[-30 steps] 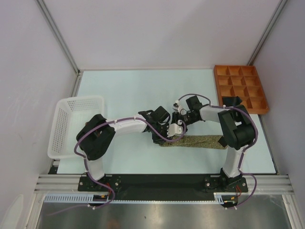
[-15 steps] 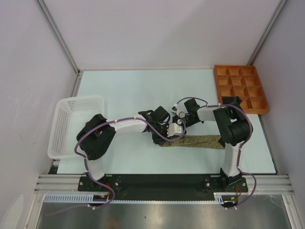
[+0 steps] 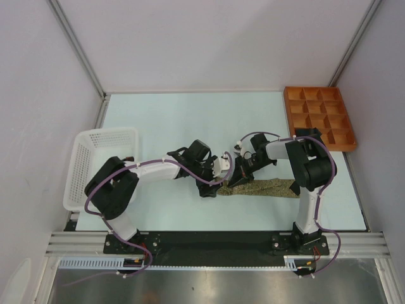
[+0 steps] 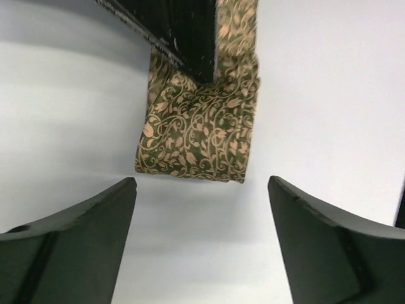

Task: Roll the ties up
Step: Roll the tie at the center of the board.

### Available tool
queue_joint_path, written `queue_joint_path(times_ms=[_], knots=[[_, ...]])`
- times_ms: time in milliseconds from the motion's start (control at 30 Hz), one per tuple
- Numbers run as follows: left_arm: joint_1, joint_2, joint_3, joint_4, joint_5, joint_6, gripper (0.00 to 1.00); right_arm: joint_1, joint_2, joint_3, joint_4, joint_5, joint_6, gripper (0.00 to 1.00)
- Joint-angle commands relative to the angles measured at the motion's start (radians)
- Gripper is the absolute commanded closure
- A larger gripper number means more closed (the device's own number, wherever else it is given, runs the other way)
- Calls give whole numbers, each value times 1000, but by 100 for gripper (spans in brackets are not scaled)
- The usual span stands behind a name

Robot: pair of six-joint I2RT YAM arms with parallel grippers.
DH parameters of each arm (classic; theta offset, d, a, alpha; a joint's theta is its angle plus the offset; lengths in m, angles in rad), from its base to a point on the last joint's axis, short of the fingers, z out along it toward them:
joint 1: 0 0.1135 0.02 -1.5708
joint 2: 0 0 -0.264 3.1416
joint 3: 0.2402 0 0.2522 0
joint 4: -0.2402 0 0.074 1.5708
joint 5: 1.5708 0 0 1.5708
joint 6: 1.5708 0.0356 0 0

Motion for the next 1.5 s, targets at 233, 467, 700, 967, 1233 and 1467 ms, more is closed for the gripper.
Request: queue_joint_path(times_ms=[233, 467, 700, 967, 1233, 1467], knots=[[-26, 63, -16, 325, 158, -126, 4, -19, 16, -13, -108, 192, -112, 100], [-51, 116, 4, 253, 111, -71, 41, -18, 41, -21, -73, 179, -103, 100], [-49, 22, 45, 29, -49, 25, 76, -4, 10, 128, -75, 63, -46, 92], [-64, 93, 185, -223, -203, 110, 77, -30, -134, 117, -165, -18, -34, 58], [-69, 150, 222, -247, -209, 94, 74, 42, -93, 41, 90, -63, 174, 53], [-80, 142, 204, -212, -203, 83, 69, 77, -24, 34, 165, -28, 216, 55]])
